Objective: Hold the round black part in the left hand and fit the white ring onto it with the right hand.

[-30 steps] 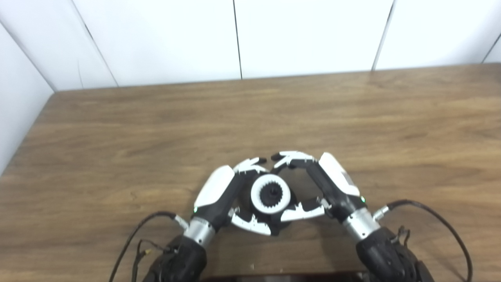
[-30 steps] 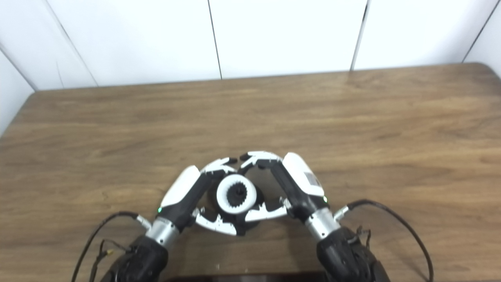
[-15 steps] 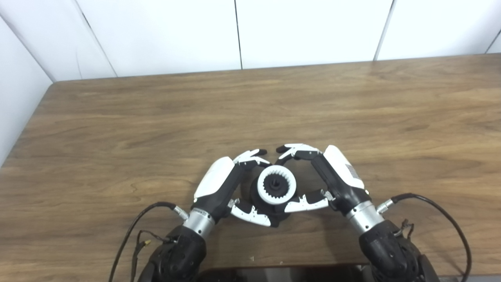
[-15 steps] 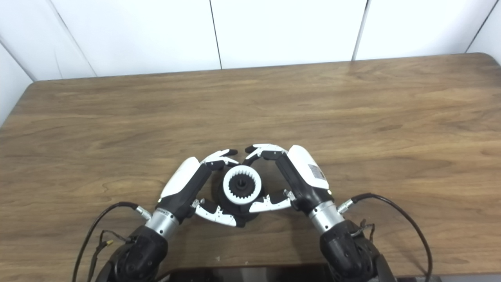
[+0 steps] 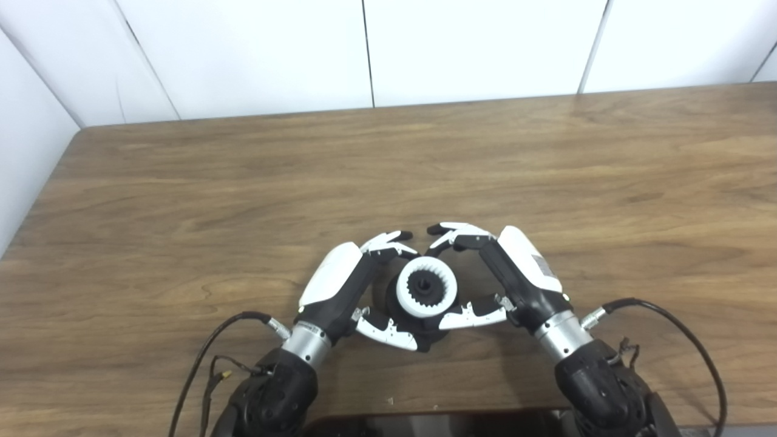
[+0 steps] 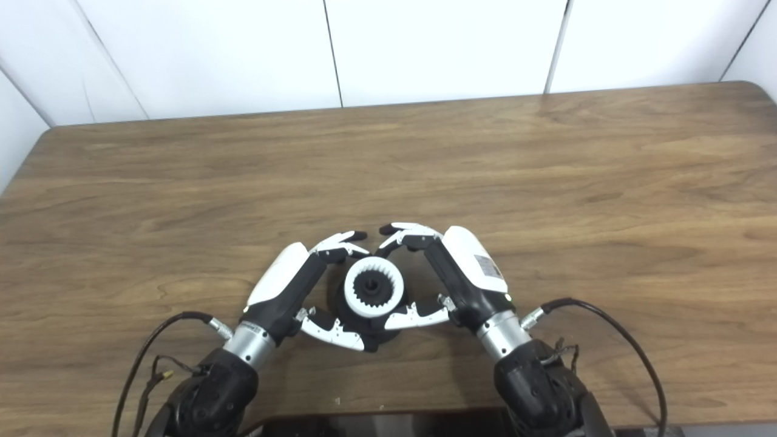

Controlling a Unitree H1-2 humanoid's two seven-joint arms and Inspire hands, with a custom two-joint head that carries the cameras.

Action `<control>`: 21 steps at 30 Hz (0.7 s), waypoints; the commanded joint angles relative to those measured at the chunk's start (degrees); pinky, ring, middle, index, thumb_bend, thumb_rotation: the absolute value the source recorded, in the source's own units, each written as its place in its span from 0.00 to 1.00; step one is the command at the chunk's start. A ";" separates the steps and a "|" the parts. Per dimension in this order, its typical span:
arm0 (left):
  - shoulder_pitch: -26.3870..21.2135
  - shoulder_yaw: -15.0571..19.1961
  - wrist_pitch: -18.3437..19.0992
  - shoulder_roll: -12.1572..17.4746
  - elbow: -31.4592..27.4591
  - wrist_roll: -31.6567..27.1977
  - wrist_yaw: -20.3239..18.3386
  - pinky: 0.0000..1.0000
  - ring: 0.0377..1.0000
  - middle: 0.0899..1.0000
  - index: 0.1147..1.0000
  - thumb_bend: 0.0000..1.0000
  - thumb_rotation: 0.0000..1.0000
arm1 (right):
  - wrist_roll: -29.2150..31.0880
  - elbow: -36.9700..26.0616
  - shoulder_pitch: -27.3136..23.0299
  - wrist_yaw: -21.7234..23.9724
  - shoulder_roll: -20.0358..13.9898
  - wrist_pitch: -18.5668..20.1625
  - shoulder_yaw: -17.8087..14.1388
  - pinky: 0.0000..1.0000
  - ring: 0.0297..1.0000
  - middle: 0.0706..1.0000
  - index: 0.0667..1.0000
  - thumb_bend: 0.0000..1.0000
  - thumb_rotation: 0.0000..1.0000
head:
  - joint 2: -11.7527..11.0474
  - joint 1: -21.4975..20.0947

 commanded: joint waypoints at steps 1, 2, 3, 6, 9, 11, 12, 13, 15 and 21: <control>-0.64 0.15 -0.08 0.31 -2.02 -0.98 -0.48 0.78 0.93 0.90 0.52 0.93 0.19 | -2.05 -0.88 -0.66 1.47 -0.97 2.08 -0.24 0.73 0.84 0.85 0.72 0.84 0.40 | 0.06 0.01; -0.68 0.14 -0.10 0.32 -1.99 -0.90 -0.48 0.78 0.93 0.90 0.52 0.93 0.19 | -1.95 -1.09 -0.73 1.69 -0.97 2.12 -0.25 0.73 0.84 0.86 0.74 0.87 0.42 | 0.09 -0.06; -0.72 0.14 -0.13 0.31 -1.94 -0.91 -0.45 0.78 0.93 0.90 0.52 0.93 0.19 | -1.75 -1.35 -0.79 1.92 -0.97 2.22 -0.26 0.73 0.85 0.86 0.76 0.89 0.44 | 0.06 -0.02; -0.75 0.17 -0.24 0.24 -1.84 -1.07 -0.44 0.78 0.93 0.90 0.52 0.93 0.19 | -1.51 -2.19 -1.00 2.91 -1.19 2.81 0.00 0.74 0.86 0.88 0.82 0.95 0.51 | 0.07 0.04; -0.70 0.17 -0.08 0.18 -1.99 -1.06 -0.54 0.78 0.93 0.90 0.51 0.93 0.19 | -1.49 -2.74 -1.11 3.96 -1.38 3.37 0.25 0.75 0.86 0.89 0.84 0.98 0.54 | 0.16 0.08; -0.69 0.16 -0.08 0.19 -2.08 -1.02 -0.56 0.78 0.93 0.90 0.51 0.93 0.19 | -1.62 -2.98 -1.14 4.57 -1.45 3.68 0.33 0.76 0.87 0.89 0.86 1.00 0.54 | 0.26 0.05; -0.70 0.15 -0.12 0.20 -2.08 -1.02 -0.56 0.78 0.93 0.90 0.52 0.93 0.19 | -1.78 -3.08 -1.16 4.84 -1.52 3.78 0.39 0.76 0.87 0.90 0.87 1.00 0.54 | 0.26 0.05; -0.70 0.14 -0.15 0.21 -2.07 -1.02 -0.57 0.78 0.93 0.90 0.52 0.93 0.19 | -1.91 -3.14 -1.16 5.03 -1.55 3.84 0.41 0.76 0.87 0.90 0.87 1.00 0.55 | 0.26 0.05; -0.70 0.13 0.28 0.17 -2.27 -1.00 -0.81 0.79 0.93 0.90 0.52 0.93 0.20 | -2.17 -3.21 -1.19 5.37 -1.60 3.90 0.45 0.76 0.87 0.90 0.89 1.00 0.55 | 0.35 0.00; -0.66 0.15 0.16 0.10 -2.06 -1.03 -0.67 0.79 0.93 0.90 0.52 0.93 0.20 | -2.52 -2.93 -1.29 5.73 -1.85 3.46 0.53 0.77 0.88 0.92 0.95 1.00 0.57 | 0.17 -0.01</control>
